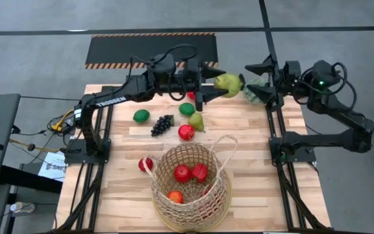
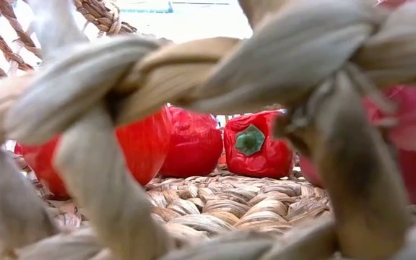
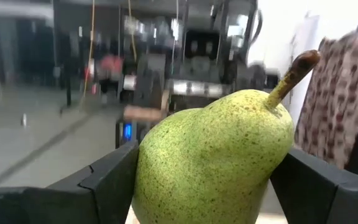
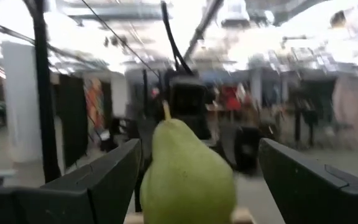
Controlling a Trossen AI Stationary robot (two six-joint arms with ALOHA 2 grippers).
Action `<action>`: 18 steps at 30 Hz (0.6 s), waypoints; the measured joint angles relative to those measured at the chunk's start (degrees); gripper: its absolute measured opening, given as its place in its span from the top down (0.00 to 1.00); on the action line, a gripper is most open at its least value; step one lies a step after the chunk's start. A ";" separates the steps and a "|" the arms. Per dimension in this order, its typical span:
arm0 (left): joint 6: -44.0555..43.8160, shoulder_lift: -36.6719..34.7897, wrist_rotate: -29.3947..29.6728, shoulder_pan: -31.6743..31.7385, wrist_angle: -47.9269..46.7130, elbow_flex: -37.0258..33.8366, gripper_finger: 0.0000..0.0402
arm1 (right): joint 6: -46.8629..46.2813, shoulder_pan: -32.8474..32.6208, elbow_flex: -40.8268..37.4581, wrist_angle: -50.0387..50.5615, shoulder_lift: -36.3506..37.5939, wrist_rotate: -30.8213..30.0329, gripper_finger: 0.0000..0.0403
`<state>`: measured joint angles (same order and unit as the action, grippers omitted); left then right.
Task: Build produce basket
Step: Put the pear into the basket
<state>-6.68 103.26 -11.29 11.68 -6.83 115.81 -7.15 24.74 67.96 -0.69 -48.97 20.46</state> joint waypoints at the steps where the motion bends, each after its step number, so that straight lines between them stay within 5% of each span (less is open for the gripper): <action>1: 0.00 -0.52 -0.02 0.15 -3.13 0.00 0.28 | 0.12 0.35 0.00 2.65 0.82 -0.58 0.15; 8: -5.63 -6.71 -1.99 -1.40 -34.84 0.00 0.28 | -0.71 1.79 0.00 23.36 5.85 -2.89 0.16; 18: -3.21 -4.46 0.59 -16.14 -64.86 0.02 0.27 | -0.48 2.04 -0.07 34.89 6.56 -4.76 0.18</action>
<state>-9.89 98.80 -10.70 -4.46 -71.69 115.83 -7.64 26.79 67.90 34.20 -42.42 15.70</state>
